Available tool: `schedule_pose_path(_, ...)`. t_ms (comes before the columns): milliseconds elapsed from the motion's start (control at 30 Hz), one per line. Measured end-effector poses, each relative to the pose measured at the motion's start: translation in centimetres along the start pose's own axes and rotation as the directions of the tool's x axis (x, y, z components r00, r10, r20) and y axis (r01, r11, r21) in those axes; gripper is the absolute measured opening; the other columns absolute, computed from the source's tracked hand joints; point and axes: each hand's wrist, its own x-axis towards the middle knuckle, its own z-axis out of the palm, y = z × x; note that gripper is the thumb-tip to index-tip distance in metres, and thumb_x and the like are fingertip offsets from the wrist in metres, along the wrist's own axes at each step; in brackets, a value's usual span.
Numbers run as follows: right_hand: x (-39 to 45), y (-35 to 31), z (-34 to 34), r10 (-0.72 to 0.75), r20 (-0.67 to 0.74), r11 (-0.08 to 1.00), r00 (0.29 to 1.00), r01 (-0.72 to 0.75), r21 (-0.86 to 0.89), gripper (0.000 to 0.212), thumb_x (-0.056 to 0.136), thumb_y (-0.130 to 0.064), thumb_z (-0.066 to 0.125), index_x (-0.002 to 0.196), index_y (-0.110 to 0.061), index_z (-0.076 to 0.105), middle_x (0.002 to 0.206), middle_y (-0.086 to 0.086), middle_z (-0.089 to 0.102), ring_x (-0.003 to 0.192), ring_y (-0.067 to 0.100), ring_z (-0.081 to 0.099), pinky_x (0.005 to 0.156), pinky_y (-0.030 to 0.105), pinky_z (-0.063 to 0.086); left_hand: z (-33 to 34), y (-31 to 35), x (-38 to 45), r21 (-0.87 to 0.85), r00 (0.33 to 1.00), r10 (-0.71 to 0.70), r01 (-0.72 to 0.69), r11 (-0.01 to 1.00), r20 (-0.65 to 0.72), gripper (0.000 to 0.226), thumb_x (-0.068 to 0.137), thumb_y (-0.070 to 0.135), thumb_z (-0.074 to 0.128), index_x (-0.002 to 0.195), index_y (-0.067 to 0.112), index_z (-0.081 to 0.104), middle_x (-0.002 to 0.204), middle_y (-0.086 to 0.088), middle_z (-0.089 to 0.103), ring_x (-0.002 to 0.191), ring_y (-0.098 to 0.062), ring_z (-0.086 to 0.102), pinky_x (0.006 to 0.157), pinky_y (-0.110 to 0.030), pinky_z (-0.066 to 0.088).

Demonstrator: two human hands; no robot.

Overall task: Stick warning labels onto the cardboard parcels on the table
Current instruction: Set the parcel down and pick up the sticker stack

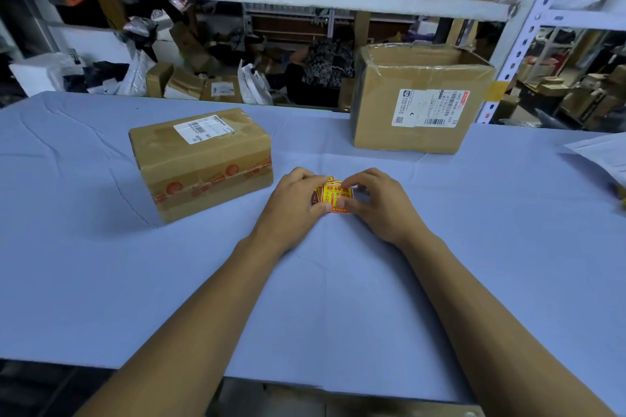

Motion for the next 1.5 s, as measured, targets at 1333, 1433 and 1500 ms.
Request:
schedule_pose_path(1333,-0.46,-0.14,-0.03,-0.120,-0.073,0.992,0.990,0.115,-0.059,0.038,0.083,-0.038,0.077,0.117,-0.022,0.071,0.117,0.000,0.070,0.104,0.024,0.060,0.088,0.034,0.048,0.25,-0.20,-0.02,0.028,0.998,0.033,-0.031,0.999,-0.051,0.040,0.088,0.024,0.067,0.127,0.020,0.057,0.121,-0.003,0.057,0.112,-0.022,0.047,0.091,-0.027,0.037)
schedule_pose_path(1433,-0.46,-0.05,-0.04,-0.132,-0.095,0.991,0.987,0.128,-0.046,0.037,0.081,-0.035,0.079,0.114,-0.022,0.071,0.116,0.000,0.068,0.105,0.023,0.059,0.087,0.032,0.048,0.38,-0.34,0.10,0.036,0.998,0.036,-0.034,0.999,-0.050,0.042,0.090,0.024,0.065,0.131,0.019,0.057,0.124,-0.003,0.056,0.115,-0.022,0.045,0.092,-0.023,0.033)
schedule_pose_path(1500,-0.55,-0.08,0.01,-0.142,-0.111,0.990,0.984,0.139,-0.032,0.035,0.079,-0.032,0.081,0.111,-0.022,0.071,0.113,-0.001,0.066,0.103,0.023,0.058,0.087,0.032,0.047,0.39,-0.40,0.14,0.025,0.997,0.047,-0.046,0.999,-0.056,0.039,0.090,0.022,0.065,0.128,0.019,0.059,0.123,-0.002,0.056,0.115,-0.021,0.045,0.091,-0.021,0.030)
